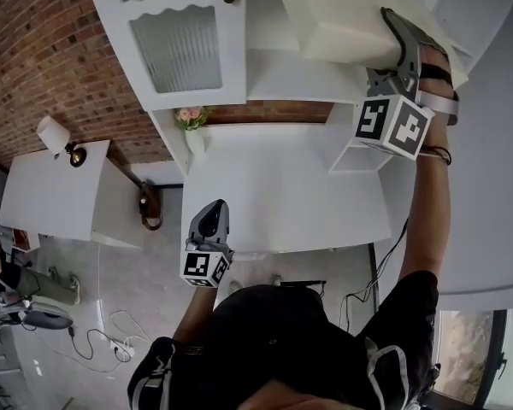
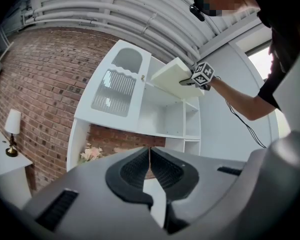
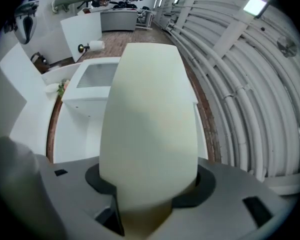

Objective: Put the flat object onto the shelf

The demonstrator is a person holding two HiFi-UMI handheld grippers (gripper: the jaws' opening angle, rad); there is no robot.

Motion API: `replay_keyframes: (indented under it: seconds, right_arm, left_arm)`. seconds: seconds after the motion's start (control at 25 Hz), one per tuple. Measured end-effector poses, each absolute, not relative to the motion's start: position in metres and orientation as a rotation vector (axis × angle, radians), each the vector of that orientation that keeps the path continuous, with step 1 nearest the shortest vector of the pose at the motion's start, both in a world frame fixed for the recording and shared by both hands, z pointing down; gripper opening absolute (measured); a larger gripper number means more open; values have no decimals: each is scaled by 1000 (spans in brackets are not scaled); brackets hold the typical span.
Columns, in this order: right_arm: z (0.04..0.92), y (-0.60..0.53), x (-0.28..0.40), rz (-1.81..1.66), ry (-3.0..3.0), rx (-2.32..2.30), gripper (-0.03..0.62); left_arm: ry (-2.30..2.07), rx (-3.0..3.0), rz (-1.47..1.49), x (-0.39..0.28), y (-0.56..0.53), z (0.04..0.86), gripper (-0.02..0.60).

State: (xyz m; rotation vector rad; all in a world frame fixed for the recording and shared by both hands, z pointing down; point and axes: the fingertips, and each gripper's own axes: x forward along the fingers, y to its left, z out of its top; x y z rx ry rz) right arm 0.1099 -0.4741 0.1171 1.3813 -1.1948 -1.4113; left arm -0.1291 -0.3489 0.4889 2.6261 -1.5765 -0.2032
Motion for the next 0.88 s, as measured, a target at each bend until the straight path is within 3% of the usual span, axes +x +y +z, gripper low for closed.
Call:
replay_keyframes:
  seconds: [0.44,0.88]
  right_arm:
    - [123,-585,113,-1260,-1162,1268,293]
    - [139,-688,117,-1042,-1224,1107,405]
  left_arm:
    - [-1604,2612,-183,-129,-351,490,17]
    - [-1619,2611,-158,-119,-354,493,17]
